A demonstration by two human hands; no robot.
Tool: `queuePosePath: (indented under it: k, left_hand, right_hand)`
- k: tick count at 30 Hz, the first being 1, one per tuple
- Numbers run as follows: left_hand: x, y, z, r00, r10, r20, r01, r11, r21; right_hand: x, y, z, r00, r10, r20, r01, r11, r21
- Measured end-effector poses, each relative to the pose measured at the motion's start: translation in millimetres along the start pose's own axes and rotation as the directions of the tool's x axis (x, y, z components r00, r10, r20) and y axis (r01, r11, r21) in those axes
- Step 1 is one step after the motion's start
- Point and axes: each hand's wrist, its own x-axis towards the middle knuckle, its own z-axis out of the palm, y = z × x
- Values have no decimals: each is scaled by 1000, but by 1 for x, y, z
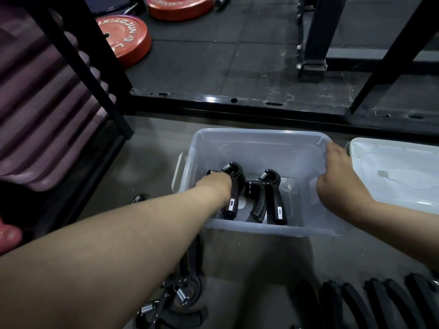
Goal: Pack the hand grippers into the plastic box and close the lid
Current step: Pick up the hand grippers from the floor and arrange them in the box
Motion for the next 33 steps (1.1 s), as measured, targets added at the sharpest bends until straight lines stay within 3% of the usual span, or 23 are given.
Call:
queuePosePath:
  k: [4, 8, 12, 15, 17, 23, 27, 30, 33]
  left_hand:
    - [-4, 2, 2, 999, -33, 7, 33, 999, -17]
    - [-13, 9, 1, 993, 11, -122, -2, 998, 70]
    - [-19, 12, -7, 994, 47, 94, -41, 997, -65]
    - [-21, 13, -4, 979, 12, 204, -38, 991, 125]
    - [-18, 14, 1, 973, -18, 228, -35, 973, 226]
    - [-18, 18, 3, 975, 27, 219, -66, 982, 175]
    - [-15, 9, 8, 983, 77, 170, -92, 992, 85]
    - [-24, 6, -4, 987, 121, 103, -132, 985, 112]
    - [-31, -7, -23, 978, 184, -96, -189, 981, -39]
  right_hand:
    - [-1, -1, 0, 1000, 7, 7, -7, 1000, -7]
    - [-1, -1, -1, 1000, 12, 17, -12, 1000, -7]
    - [-1, -2, -1, 999, 25, 35, -24, 999, -33]
    - [-1, -3, -1, 999, 21, 27, -20, 999, -30]
    - [-2, -3, -1, 999, 19, 31, -18, 999, -34]
    - [-1, -3, -2, 1000, 11, 9, -11, 1000, -23]
    - [-2, -3, -2, 1000, 19, 17, -18, 1000, -22]
    - [-2, -4, -4, 999, 30, 28, -30, 999, -20]
    - [-5, -9, -6, 999, 32, 25, -32, 999, -20]
